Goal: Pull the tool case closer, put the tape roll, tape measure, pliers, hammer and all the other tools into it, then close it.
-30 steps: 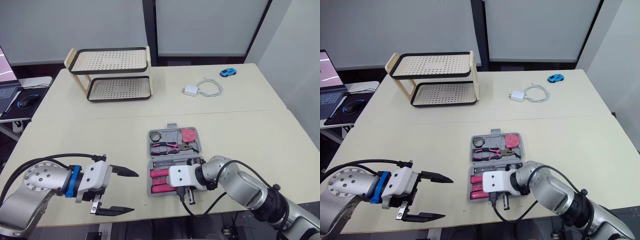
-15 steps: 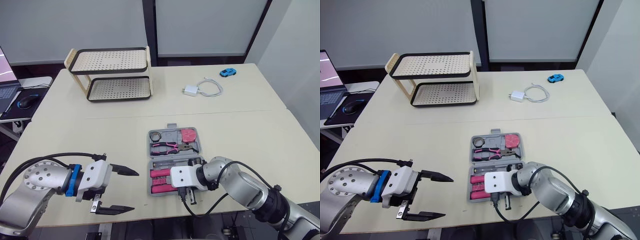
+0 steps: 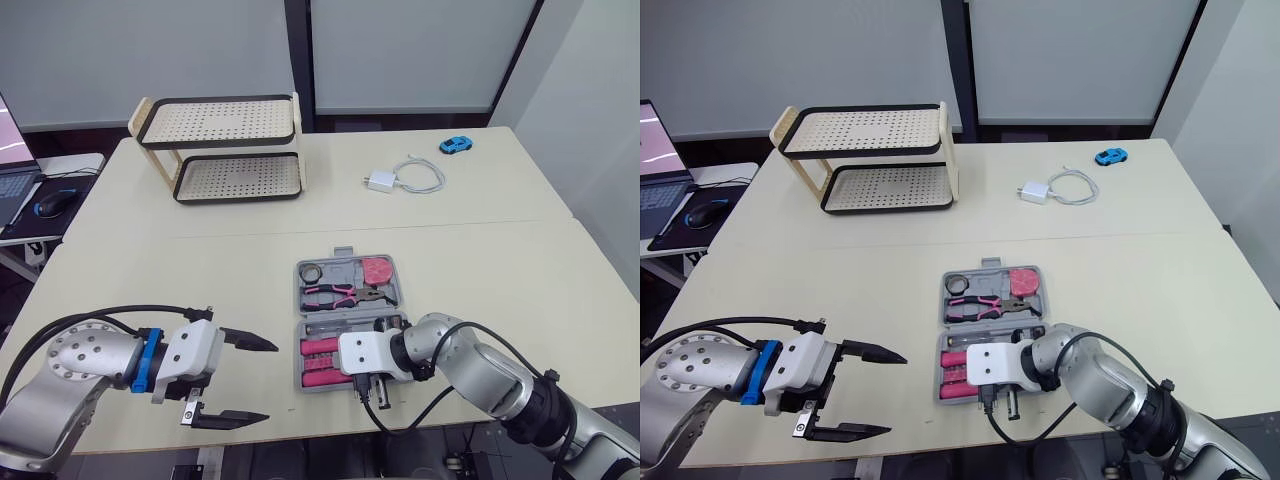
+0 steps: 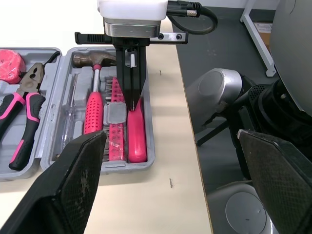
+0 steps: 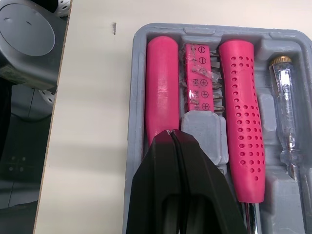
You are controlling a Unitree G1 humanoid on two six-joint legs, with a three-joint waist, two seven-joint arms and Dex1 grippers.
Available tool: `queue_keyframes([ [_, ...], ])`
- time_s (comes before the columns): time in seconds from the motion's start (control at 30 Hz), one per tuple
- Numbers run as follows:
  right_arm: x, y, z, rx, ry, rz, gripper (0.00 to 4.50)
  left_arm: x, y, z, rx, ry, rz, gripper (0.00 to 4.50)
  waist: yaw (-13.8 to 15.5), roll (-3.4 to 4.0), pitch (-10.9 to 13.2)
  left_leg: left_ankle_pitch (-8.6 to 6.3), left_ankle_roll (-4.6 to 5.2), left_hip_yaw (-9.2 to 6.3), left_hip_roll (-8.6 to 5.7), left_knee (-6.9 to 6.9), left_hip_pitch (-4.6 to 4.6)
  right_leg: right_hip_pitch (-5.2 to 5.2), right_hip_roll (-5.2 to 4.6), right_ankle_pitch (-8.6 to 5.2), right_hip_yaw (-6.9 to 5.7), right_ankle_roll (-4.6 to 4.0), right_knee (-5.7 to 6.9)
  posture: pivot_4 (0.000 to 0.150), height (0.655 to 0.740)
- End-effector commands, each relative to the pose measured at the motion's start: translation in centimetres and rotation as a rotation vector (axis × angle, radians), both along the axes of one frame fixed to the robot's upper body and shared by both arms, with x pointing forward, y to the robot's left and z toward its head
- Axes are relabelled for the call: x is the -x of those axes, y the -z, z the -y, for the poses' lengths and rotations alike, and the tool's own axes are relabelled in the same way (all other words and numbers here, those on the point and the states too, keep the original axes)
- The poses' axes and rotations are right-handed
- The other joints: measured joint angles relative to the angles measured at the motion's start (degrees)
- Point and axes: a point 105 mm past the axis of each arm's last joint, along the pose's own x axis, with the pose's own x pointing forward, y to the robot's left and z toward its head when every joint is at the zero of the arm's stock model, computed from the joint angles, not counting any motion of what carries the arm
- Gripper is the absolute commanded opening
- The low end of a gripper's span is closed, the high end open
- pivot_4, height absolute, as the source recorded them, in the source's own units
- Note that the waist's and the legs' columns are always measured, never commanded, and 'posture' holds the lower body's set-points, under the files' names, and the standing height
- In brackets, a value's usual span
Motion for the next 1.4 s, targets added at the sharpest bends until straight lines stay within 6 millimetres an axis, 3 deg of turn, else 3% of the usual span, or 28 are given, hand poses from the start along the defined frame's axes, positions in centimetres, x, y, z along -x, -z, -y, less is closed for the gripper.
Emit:
queue_keyframes([
  [0.03,0.4,0.2,-0.1,0.007,-0.011,-0.008,0.03,0.0,-0.3,0.1,0.002,0.018,0.015,4.5,0.0,0.0,0.0,0.0,0.0,0.01,0.0,0.0,0.0,0.0,0.0,0.0,0.0,0.0,0.0,0.15,0.74],
  [0.8,0.8,-2.6,0.9,-0.082,-0.02,-0.03,0.03,-0.3,-0.3,-0.2,-0.014,0.012,0.021,4.5,0.0,0.01,0.0,0.0,0.0,0.01,0.0,0.01,-0.01,0.0,0.0,0.0,0.01,0.0,0.0,0.15,0.74],
  [0.97,1.5,-3.8,-0.6,-0.095,-0.006,-0.012,0.03,-0.6,-0.4,-0.3,-0.01,0.003,0.04,4.5,0.0,0.01,0.0,0.0,0.0,-0.01,0.0,0.01,-0.01,0.0,0.0,0.0,0.01,0.0,0.01,0.15,0.74],
  [1.17,1.9,-6.8,1.8,-0.085,0.029,0.022,0.03,-0.8,-0.5,-0.7,-0.018,-0.018,0.049,4.5,0.2,0.05,0.1,0.0,0.0,-0.07,-0.01,0.08,-0.07,-0.01,-0.1,0.0,0.0,0.0,0.01,0.15,0.74],
  [1.3,1.1,-8.8,5.2,-0.044,0.075,0.035,0.03,-0.8,-0.4,-1.0,-0.025,-0.034,0.051,4.5,0.2,0.05,0.1,-0.01,0.0,-0.04,-0.02,0.11,-0.07,0.04,-0.16,0.0,0.01,0.01,-0.02,0.15,0.74],
  [1.4,0.9,-9.3,5.8,-0.044,0.088,0.04,0.03,-1.0,-0.4,-1.1,-0.027,-0.043,0.054,4.5,0.1,0.05,0.1,-0.01,0.01,0.05,-0.03,0.1,-0.06,0.04,-0.06,0.0,-0.05,0.01,-0.02,0.15,0.74],
])
